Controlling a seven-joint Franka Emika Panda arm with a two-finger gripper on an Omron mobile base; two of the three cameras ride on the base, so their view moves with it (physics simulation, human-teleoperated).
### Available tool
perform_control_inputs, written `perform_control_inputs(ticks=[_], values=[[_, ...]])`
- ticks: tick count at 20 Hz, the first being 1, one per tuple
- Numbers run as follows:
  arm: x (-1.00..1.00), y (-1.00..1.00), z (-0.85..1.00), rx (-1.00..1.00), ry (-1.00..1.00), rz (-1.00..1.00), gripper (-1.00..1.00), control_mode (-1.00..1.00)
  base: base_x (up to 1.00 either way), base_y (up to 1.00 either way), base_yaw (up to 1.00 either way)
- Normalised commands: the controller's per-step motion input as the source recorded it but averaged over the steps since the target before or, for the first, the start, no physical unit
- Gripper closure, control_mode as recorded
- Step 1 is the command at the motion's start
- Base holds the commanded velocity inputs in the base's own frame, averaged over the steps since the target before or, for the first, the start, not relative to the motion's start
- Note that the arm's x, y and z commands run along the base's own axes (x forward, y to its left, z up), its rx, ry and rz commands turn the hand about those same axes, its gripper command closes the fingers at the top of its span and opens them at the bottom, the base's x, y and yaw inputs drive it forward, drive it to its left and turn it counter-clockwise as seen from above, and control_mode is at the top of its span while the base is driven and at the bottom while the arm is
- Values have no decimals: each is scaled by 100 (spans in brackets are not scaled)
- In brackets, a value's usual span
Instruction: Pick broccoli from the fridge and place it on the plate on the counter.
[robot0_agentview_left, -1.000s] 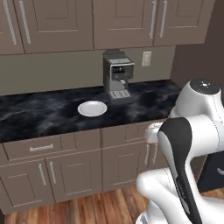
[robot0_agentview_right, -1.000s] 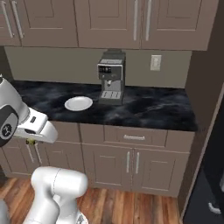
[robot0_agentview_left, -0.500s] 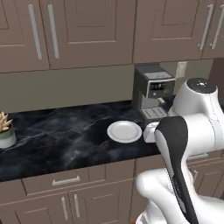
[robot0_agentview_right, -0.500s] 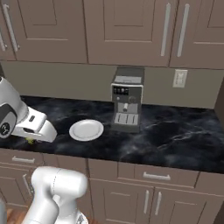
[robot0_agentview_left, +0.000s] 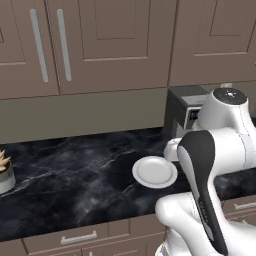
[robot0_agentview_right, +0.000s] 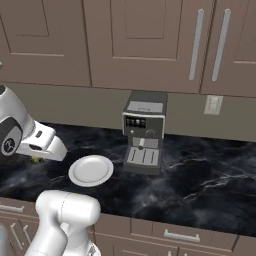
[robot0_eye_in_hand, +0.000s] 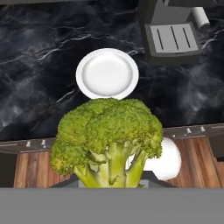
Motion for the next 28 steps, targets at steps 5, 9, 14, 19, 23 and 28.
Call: perform_control_inputs(ticks=[5, 9, 14, 19, 23, 28], values=[[39, -17, -24, 0, -1, 9, 100, -100, 0, 0, 0], [65, -21, -53, 3, 0, 11, 100, -100, 0, 0, 0], [79, -2, -69, 12, 2, 11, 100, -100, 0, 0, 0], [95, 0, -94, 5, 8, 9, 100, -100, 0, 0, 0], [93, 0, -81, -11, 6, 2, 100, -100, 0, 0, 0], [77, 1, -62, -13, 0, 0, 100, -100, 0, 0, 0]])
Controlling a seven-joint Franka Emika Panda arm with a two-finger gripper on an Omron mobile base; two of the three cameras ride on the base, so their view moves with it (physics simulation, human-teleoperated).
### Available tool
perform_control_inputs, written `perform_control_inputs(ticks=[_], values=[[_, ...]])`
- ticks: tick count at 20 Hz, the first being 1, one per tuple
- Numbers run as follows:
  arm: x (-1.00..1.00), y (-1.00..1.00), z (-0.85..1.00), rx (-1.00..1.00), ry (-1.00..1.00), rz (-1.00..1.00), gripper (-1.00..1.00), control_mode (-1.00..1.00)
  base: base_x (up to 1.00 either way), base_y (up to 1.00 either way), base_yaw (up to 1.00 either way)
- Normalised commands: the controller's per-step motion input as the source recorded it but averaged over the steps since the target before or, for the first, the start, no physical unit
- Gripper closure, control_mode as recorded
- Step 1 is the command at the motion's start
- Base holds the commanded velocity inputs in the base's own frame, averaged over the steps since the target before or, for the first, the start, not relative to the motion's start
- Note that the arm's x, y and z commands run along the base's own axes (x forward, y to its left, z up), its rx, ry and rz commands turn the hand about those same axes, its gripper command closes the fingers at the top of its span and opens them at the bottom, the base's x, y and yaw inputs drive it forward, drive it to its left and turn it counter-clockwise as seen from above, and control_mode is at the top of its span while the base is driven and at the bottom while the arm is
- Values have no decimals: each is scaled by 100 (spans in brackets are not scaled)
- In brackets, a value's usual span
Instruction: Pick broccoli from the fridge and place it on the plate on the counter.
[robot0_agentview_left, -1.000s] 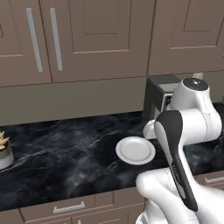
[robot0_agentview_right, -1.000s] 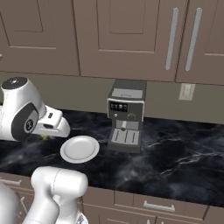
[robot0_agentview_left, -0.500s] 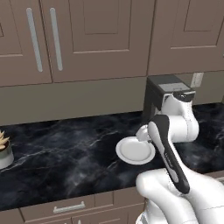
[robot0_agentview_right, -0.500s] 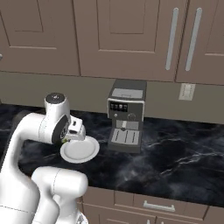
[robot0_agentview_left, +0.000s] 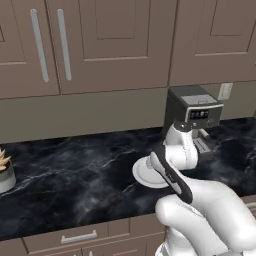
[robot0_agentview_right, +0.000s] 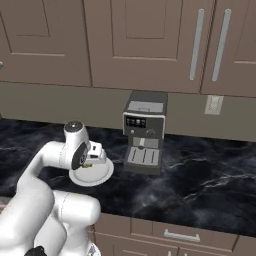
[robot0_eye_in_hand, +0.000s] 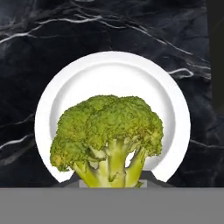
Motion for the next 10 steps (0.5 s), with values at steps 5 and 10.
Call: perform_control_inputs(ticks=[5, 10], values=[[52, 0, -39, -1, 0, 0, 100, -100, 0, 0, 0], [40, 0, -63, 0, 4, 0, 100, -100, 0, 0, 0]])
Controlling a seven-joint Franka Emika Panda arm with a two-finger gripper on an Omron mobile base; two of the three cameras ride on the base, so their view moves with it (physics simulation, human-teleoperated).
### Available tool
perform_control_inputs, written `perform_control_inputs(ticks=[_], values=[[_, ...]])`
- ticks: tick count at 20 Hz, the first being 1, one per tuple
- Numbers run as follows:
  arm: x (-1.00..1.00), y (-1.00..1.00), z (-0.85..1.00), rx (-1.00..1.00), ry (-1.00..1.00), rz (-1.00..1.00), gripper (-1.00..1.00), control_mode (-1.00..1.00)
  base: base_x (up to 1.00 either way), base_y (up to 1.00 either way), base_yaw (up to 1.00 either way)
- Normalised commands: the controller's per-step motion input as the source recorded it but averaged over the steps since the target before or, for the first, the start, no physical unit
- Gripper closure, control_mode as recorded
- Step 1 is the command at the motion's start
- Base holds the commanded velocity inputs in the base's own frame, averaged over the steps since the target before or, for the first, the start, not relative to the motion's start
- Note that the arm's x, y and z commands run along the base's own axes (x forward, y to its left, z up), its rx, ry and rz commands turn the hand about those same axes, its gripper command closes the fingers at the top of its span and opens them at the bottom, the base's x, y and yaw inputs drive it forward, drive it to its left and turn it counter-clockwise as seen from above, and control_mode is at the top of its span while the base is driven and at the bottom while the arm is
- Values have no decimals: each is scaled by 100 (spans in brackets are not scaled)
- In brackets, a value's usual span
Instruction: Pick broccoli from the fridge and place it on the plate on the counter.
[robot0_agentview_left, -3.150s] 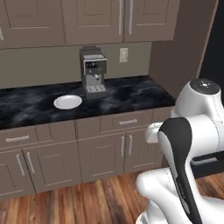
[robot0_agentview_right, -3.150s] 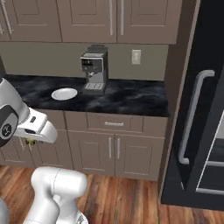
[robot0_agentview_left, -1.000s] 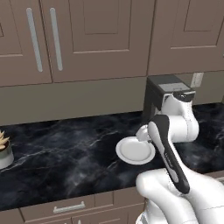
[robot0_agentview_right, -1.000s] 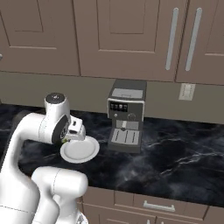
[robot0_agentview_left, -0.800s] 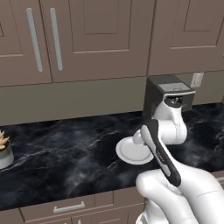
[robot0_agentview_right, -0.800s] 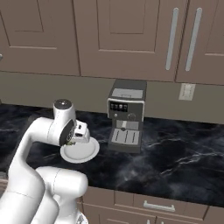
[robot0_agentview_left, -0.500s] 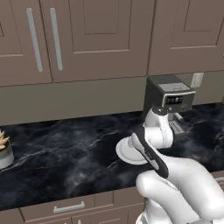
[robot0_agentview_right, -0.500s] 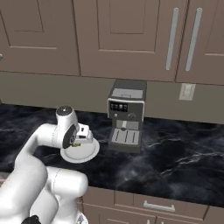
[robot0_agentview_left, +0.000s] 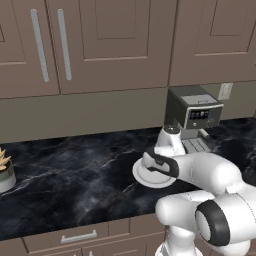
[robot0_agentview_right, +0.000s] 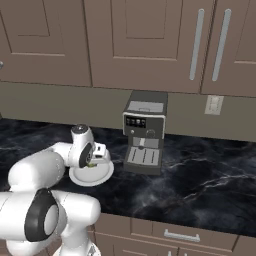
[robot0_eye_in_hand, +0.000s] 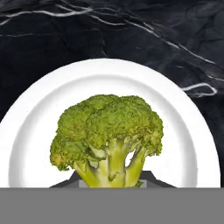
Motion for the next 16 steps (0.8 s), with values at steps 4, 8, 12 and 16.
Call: perform_control_inputs(ticks=[4, 8, 12, 16], values=[[18, 0, -75, 0, 11, 0, 100, -100, 0, 0, 0], [3, 0, -45, 0, 4, 0, 100, -100, 0, 0, 0], [1, 1, -7, 0, 0, 0, -100, -100, 0, 0, 0], [-8, 0, 0, 0, 0, -1, -100, -100, 0, 0, 0]])
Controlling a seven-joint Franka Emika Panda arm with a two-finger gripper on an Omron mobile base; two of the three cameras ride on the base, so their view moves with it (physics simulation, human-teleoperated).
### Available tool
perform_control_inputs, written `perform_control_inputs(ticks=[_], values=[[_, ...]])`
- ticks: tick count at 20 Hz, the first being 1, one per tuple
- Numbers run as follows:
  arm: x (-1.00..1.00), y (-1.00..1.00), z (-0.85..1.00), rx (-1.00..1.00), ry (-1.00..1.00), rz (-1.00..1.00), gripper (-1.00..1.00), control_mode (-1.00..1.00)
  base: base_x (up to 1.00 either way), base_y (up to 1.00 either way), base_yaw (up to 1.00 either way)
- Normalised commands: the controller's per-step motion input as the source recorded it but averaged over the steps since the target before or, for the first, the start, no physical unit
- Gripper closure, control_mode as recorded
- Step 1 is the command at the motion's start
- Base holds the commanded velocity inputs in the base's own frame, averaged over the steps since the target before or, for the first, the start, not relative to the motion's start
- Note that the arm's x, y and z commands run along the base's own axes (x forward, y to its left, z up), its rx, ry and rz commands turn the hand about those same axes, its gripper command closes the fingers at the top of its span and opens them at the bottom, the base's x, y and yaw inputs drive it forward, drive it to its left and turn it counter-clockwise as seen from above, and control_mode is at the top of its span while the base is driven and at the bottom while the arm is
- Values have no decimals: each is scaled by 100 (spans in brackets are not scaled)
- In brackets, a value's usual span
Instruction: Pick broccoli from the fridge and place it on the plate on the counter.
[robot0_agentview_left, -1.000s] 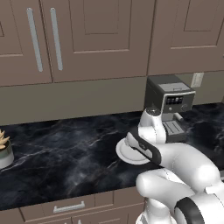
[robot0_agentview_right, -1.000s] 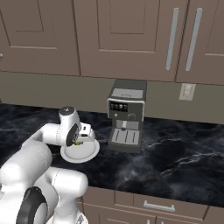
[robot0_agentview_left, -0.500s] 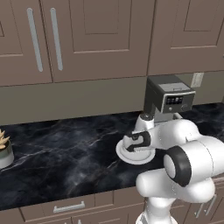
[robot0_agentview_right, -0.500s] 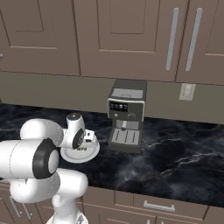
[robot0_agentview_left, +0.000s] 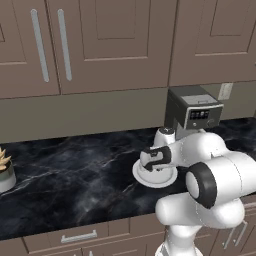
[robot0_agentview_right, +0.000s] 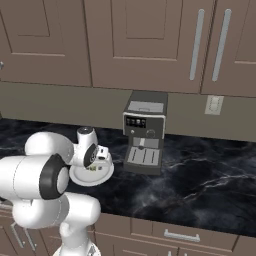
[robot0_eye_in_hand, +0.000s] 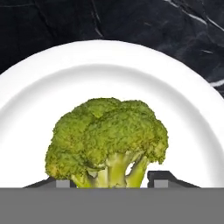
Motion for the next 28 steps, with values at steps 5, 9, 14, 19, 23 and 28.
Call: perform_control_inputs(ticks=[5, 9, 14, 19, 23, 28], values=[[-47, 0, 34, 0, -2, -2, -100, -100, 0, 0, 0], [-72, 0, 99, 0, 0, -8, -100, -100, 0, 0, 0], [-99, 0, 100, 0, 0, -9, -100, -100, 0, 0, 0], [-100, 0, 83, 0, 0, -15, -100, -100, 0, 0, 0], [-74, 17, 92, -1, 8, -16, -100, -100, 0, 0, 0], [-26, 45, 49, -1, 0, -8, -100, -100, 0, 0, 0]])
